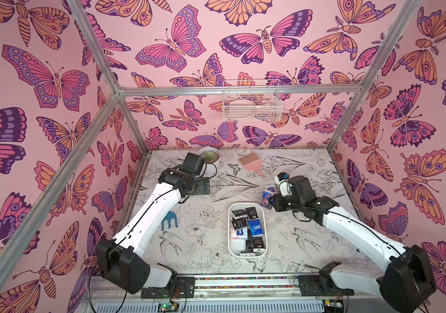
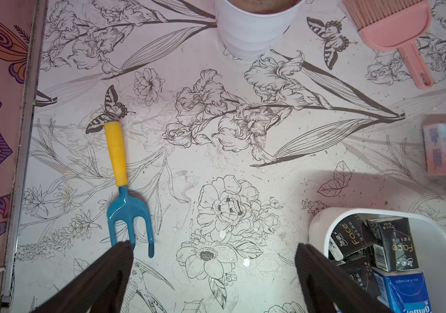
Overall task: Take the pocket tissues out of the storage box
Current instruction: Place the pocket tissues at the center of the board.
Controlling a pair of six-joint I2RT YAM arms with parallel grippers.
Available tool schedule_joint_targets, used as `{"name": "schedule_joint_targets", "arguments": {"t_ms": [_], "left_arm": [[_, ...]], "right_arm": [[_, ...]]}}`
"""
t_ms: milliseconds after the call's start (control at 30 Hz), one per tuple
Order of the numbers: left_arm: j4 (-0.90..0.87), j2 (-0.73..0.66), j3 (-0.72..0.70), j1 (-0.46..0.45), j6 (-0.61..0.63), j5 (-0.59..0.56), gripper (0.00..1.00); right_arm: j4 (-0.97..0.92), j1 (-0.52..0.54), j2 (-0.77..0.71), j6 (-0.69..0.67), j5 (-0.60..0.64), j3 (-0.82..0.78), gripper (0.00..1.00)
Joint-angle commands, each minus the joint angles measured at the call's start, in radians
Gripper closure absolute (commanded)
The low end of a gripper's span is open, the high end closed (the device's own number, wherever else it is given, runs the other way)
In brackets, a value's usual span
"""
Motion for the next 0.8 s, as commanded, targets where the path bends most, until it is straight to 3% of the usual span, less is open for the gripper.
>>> {"name": "schedule_joint_targets", "arguments": {"t_ms": [0, 167, 267, 600, 667, 767], "left_arm": [[-0.022, 0.001, 0.012, -0.004, -0.002, -0.020, 0.00], [-0.021, 0.003, 0.015, -0.006, -0.004, -0.017, 0.00], [-0.021, 0.018, 0.025, -0.007, -0.004, -0.005, 0.00], [-0.022, 0.037, 0.051, -0.015, 0.007, -0.012, 0.00], [-0.022, 0.037, 0.053, -0.015, 0.006, -0.013, 0.00], [-0.022, 0.036, 0.051, -0.015, 0.007, -0.011, 0.00]], "right_arm": [[-0.063, -0.142, 0.016, -0.037, -0.029, 0.025, 0.80], [-0.113, -0.274, 0.143, -0.053, 0.008, 0.064, 0.80], [-0.130, -0.278, 0.247, -0.054, 0.073, 0.105, 0.80], [-0.180, -0.294, 0.489, -0.121, 0.079, 0.196, 0.75], [-0.186, -0.298, 0.514, -0.122, 0.092, 0.214, 0.71], [-0.200, -0.302, 0.517, -0.108, 0.138, 0.233, 0.57]]}}
